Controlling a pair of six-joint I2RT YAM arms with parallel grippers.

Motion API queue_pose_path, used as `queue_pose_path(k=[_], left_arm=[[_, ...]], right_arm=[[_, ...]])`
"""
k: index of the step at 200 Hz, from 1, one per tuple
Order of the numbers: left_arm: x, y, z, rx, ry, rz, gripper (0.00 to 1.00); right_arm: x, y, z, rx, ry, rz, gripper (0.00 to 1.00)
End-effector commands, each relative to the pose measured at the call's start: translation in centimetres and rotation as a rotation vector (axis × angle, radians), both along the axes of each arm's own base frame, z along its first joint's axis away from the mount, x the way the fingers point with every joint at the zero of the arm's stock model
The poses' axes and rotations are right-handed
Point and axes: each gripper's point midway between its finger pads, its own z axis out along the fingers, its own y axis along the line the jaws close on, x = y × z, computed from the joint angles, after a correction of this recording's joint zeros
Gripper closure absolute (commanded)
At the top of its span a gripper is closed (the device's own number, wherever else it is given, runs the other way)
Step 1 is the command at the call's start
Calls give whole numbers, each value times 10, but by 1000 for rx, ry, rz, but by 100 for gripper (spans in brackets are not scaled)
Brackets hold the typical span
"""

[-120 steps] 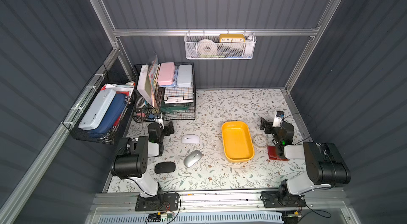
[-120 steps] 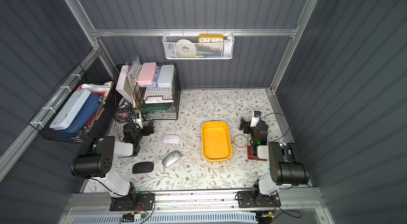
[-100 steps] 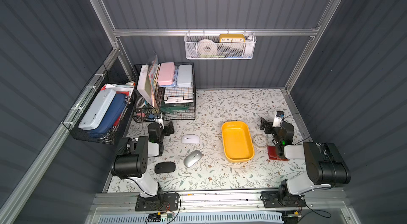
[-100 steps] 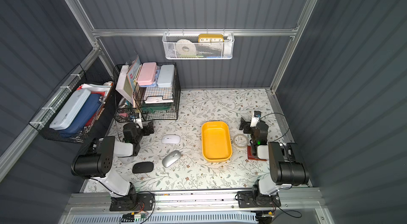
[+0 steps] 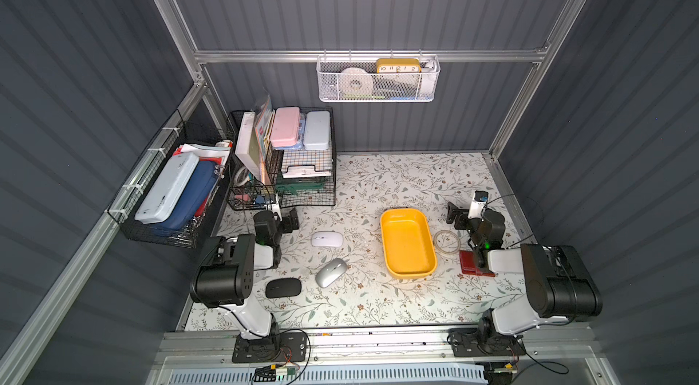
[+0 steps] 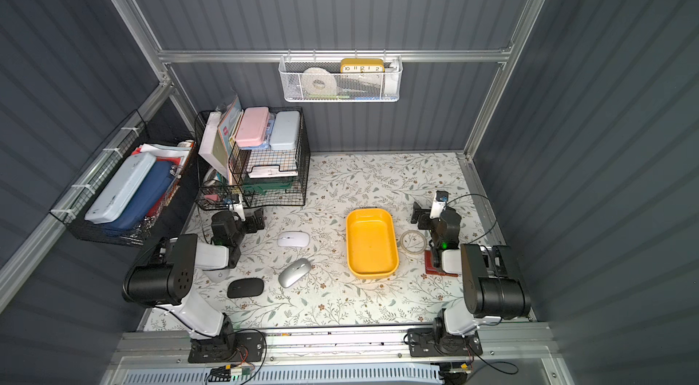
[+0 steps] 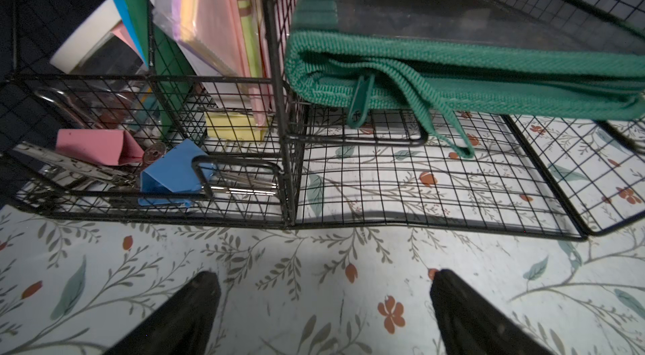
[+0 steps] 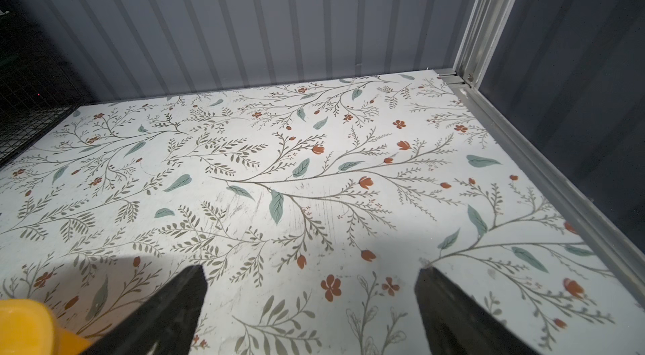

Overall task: Put the mouse in the storage box
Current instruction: Pick up the mouse from the center of the board.

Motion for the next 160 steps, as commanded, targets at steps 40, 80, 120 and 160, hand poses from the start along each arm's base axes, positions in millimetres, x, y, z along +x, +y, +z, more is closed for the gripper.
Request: queue_pose_path(k=[40, 80, 120, 160], left_arm=[[7, -6, 8, -20, -30, -21, 1], [7, -6, 8, -18, -29, -18, 1], [18, 19, 63, -29, 106, 229, 1], [-1, 26, 90, -212, 256, 392, 1]], right_arm=[[6, 0, 8, -7, -31, 8, 1], [7, -2, 8, -10, -31, 1, 1], [8, -5, 44, -55, 42, -70, 1], [-17, -9, 107, 174, -65, -202, 1]])
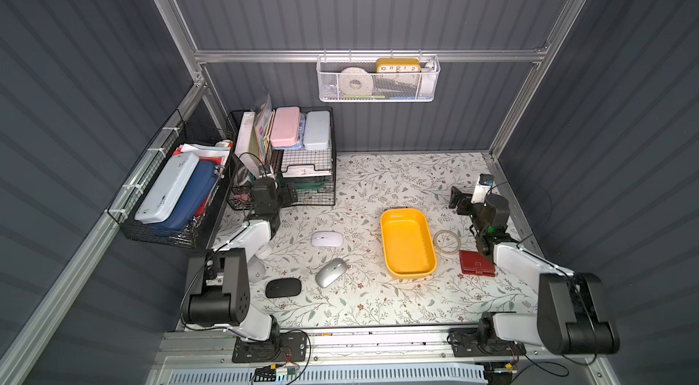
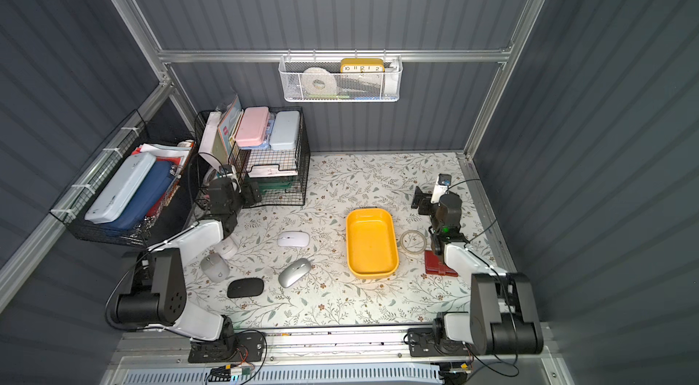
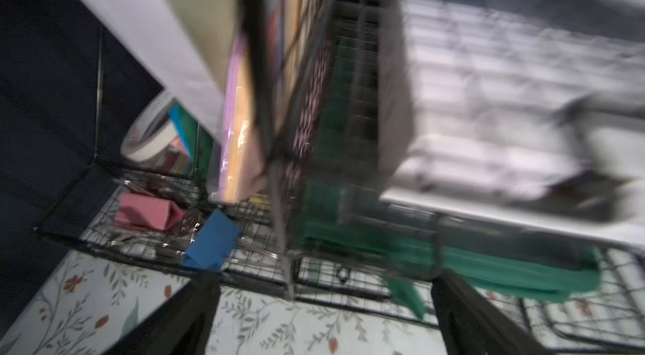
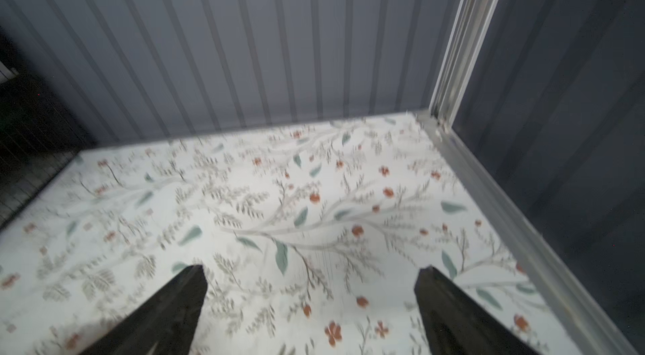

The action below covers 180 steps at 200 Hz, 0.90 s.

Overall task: Put the mouse in the storage box
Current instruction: Pick up the mouse from the center of the board.

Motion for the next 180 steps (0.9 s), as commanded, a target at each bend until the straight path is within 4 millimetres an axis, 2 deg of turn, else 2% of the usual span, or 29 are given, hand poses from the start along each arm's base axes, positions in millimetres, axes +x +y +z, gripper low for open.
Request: queue_pose_path(k=[1, 22, 44, 51, 76, 93, 115, 153, 180], left_arm=[[-47, 22, -25, -138, 209, 208, 1], [-75, 15, -25, -252, 266, 228, 0], [-101, -7, -30, -321, 341, 131, 1], [-111, -10, -34, -339, 363, 120, 1], [-152, -2, -54, -328, 474, 196, 1], [-169, 1, -68, -323, 552, 236, 1], [-176, 3, -83, -314, 628, 269, 1], [-173, 14, -111, -278, 704, 312, 1], [-168, 18, -120, -279, 730, 329, 1]], right_arm=[[-25, -13, -1, 169, 32, -111, 1], [-40, -13, -3, 350, -1, -144, 1], [-53, 20, -6, 400, 68, 35, 1], [-56, 24, -7, 407, 80, 56, 1], [-62, 30, -7, 398, 81, 95, 1], [-65, 33, -8, 396, 112, 107, 1], [-65, 40, -9, 404, 131, 146, 2], [-63, 47, -29, 422, 196, 168, 3], [-63, 49, -37, 437, 218, 176, 4]])
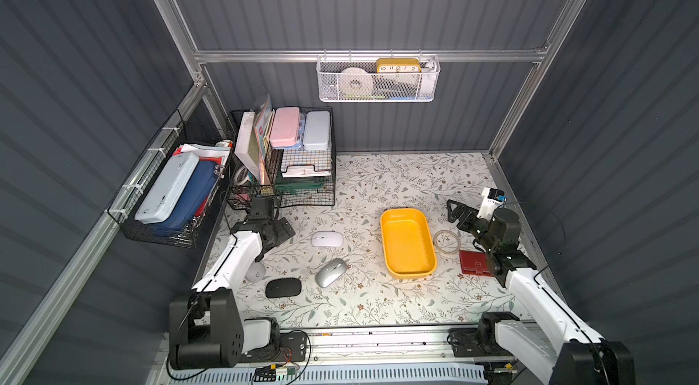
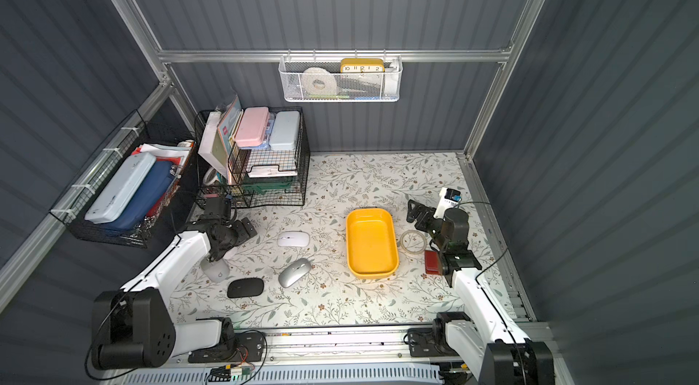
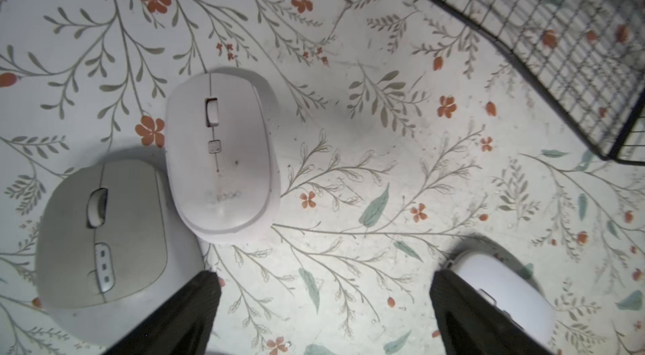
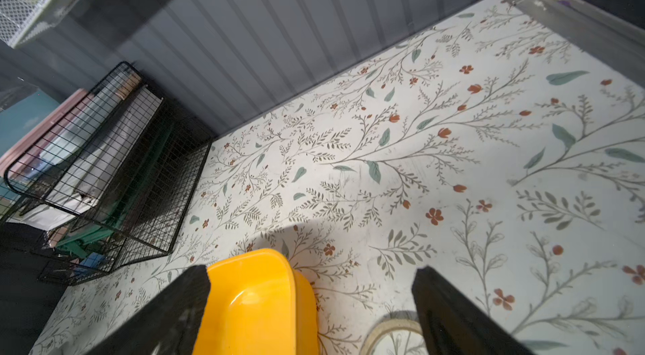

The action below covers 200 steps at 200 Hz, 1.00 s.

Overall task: Put the mouse in the storage box
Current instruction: Pick up the mouse from the center of the board.

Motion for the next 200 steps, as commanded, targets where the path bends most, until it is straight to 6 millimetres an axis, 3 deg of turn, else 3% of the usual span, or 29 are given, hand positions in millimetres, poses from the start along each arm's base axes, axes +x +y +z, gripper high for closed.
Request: queue_pose_path(k=[1, 95, 144, 200], left_arm=[[-5, 7, -9, 16, 50, 32, 1], [14, 61, -23, 48, 72, 171, 1], [31, 67, -32, 35, 82, 176, 1], [34, 60, -57, -15, 137, 161, 2]], right_arm=[[1, 7, 1, 27, 4, 31, 4], [2, 7, -1, 46, 6, 23, 4], [2, 8, -2, 54, 9, 25, 4], [1, 7, 1, 55, 2, 21, 4]])
